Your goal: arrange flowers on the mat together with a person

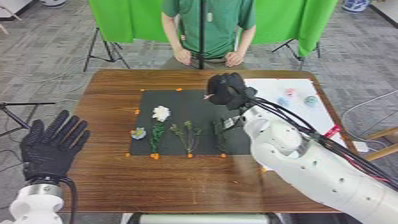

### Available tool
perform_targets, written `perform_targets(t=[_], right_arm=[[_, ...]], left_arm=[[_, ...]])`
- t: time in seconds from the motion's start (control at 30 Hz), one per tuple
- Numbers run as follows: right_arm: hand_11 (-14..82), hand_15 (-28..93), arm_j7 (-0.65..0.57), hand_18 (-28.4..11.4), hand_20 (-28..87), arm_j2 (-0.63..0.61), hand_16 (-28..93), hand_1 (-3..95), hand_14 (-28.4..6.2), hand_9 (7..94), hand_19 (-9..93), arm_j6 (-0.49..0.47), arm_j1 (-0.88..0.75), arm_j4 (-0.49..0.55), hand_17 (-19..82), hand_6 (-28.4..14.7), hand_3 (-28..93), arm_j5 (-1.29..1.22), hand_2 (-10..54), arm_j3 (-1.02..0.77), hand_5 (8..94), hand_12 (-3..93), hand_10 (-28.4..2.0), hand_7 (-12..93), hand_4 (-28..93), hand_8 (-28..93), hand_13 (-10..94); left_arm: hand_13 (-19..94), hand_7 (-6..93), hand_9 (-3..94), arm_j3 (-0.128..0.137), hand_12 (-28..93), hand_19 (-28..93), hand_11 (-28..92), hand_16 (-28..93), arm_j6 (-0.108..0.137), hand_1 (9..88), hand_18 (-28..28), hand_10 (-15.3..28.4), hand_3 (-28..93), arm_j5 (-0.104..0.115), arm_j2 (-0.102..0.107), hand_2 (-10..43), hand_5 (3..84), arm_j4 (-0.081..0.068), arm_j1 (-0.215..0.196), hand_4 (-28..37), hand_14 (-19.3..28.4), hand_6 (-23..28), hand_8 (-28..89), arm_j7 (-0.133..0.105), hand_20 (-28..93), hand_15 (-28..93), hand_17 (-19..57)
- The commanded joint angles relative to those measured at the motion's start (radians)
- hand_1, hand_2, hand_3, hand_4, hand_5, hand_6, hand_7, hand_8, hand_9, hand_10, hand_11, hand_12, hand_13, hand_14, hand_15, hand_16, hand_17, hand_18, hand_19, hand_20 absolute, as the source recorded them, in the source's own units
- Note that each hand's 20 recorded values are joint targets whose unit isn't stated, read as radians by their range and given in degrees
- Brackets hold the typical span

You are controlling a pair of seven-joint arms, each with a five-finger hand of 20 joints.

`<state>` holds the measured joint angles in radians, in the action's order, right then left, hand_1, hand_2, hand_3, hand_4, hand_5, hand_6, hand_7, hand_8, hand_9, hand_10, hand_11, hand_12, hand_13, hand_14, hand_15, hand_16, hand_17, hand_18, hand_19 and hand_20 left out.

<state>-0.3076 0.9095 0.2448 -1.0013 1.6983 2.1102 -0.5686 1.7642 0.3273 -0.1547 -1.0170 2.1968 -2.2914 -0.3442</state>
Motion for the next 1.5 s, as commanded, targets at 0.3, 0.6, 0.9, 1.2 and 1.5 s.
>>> perform_targets(t=[0.3, 0.6, 0.9, 1.2, 1.5], right_arm=[[11.8, 39, -0.032, -16.3, 29, 0.192, 42, 54.5, -4.0, 72.4, 62, -0.083, 0.112, -0.136, 22, 4.4, 71, -0.016, -9.5, 0.184, 60.4, 43.6, -6.3, 55, -28, -1, 54], [9.8, 38, -0.094, -16.5, 28, 0.196, 40, 54.6, -4.1, 71.7, 62, -0.088, 0.109, -0.159, 21, 3.8, 71, -0.030, -9.5, 0.212, 59.6, 40.5, -6.6, 53, -28, -3, 54], [17.4, 40, -0.078, -16.6, 27, 0.194, 35, 54.2, -5.7, 66.9, 63, -0.150, 0.050, -0.128, 21, 2.9, 71, -0.060, -9.5, 0.141, 58.1, 32.5, -7.7, 49, -28, -6, 52], [23.7, 42, -0.065, -17.2, 25, 0.198, 25, 44.6, -7.7, 61.7, 62, -0.203, 0.022, -0.098, 19, 3.0, 80, -0.088, -9.5, 0.094, 57.5, 20.9, -9.7, 34, -28, -18, 50], [21.7, 41, -0.056, -17.4, 25, 0.172, 25, 42.9, -8.4, 59.4, 61, -0.167, -0.004, -0.042, 18, 2.0, 80, -0.078, -9.5, 0.057, 55.1, 20.1, -10.1, 31, -28, -18, 48]], left_arm=[[25, 12.3, 36.5, -0.042, 9, 38, 17, -6, 0.003, 20.4, 16.0, 15.8, 73, -0.004, 0.007, 16.9, 42.1, -0.022, 0.022, -28.3, 16.2, 8.8, -9, 0.038, 14, 31, -6.9], [25, 12.7, 36.4, -0.050, 9, 38, 18, -6, -0.008, 20.2, 15.8, 15.8, 74, 0.040, 0.008, 16.9, 42.1, -0.029, 0.023, -28.3, 16.2, 8.8, -9, 0.032, 14, 31, -6.9], [25, 13.3, 36.5, -0.061, 9, 38, 18, -6, 0.018, 20.4, 15.8, 15.7, 74, 0.060, 0.017, 16.8, 42.0, -0.022, 0.017, -28.3, 16.1, 8.6, -9, -0.029, 14, 32, -6.8], [27, 14.5, 37.4, -0.061, 9, 38, 19, -7, 0.013, 20.6, 15.8, 15.5, 75, 0.061, 0.017, 16.9, 42.7, -0.025, 0.022, -28.3, 15.9, 8.7, -10, -0.024, 14, 33, -6.4], [27, 14.7, 37.5, -0.053, 9, 38, 19, -7, 0.014, 20.6, 15.7, 15.5, 75, 0.062, 0.011, 16.7, 42.8, -0.019, 0.009, -28.3, 15.8, 8.6, -10, -0.030, 14, 33, -6.3]])
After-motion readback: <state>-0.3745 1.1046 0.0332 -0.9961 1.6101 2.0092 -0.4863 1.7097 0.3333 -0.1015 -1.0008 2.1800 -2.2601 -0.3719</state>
